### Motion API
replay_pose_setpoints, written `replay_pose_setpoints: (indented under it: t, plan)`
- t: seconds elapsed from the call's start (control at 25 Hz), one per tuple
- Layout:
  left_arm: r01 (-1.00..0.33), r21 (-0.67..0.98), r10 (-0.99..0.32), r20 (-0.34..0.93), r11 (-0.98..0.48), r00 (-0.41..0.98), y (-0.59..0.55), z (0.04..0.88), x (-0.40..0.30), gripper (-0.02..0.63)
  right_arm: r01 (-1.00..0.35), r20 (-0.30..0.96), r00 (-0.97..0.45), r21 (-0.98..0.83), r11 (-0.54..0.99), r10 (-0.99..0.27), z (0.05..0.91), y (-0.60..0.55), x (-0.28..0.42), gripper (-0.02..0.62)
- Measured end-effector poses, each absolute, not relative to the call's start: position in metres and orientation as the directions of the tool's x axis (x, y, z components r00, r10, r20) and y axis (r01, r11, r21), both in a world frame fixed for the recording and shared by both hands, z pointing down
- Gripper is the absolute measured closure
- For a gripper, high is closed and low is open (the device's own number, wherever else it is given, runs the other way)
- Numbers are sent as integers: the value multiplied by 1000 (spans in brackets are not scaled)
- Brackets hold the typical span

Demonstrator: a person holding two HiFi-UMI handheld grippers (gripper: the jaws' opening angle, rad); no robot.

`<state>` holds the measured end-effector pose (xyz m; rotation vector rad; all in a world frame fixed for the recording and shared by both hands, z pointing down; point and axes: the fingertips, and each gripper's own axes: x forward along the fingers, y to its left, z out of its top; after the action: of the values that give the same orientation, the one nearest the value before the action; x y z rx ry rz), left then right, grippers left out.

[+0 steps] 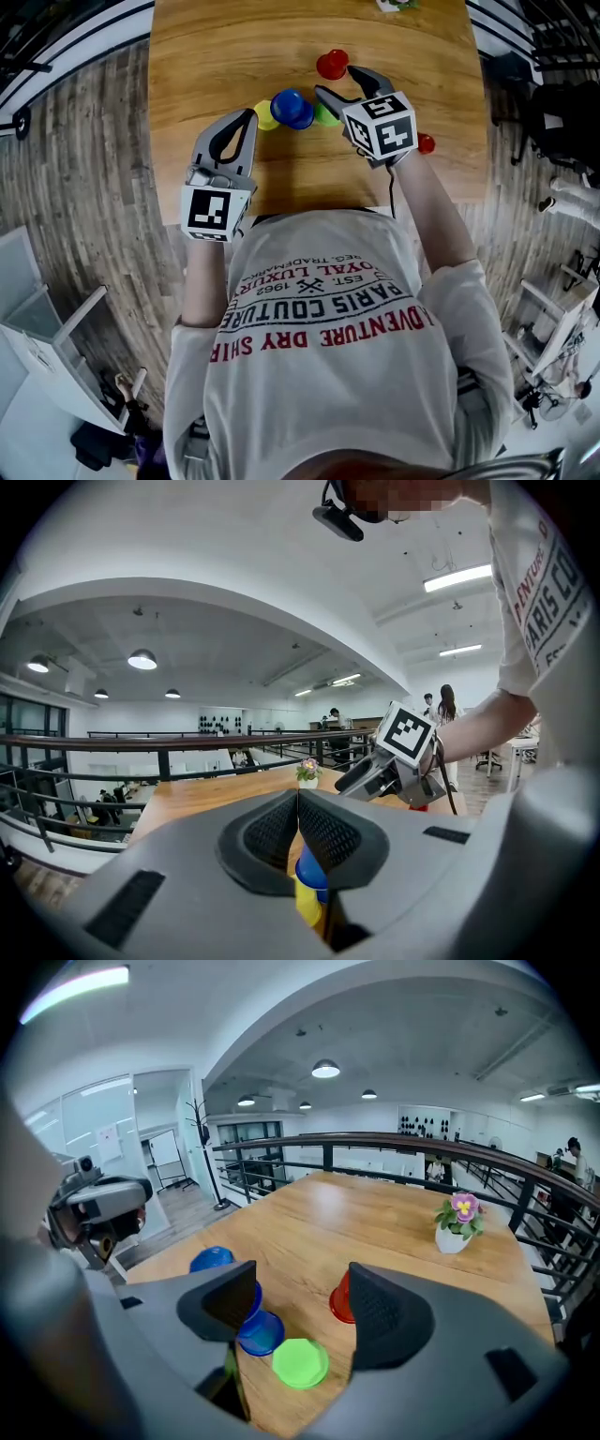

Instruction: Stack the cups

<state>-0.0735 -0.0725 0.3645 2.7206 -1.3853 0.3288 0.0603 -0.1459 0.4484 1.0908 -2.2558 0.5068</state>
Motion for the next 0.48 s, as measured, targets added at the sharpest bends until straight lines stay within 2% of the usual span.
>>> replay_pose_setpoints:
  t: [0.2,0.48]
  plan:
    - [-839,-25,-819,235,-543,523,-86,372,-63,589,-818,700,-451,-76,570,-554,494,-170,87,290]
    - [-886,-18,-859,256,-463,443,-96,388,-52,589,-800,714,-469,-95,592,-520,533,-201,99,290]
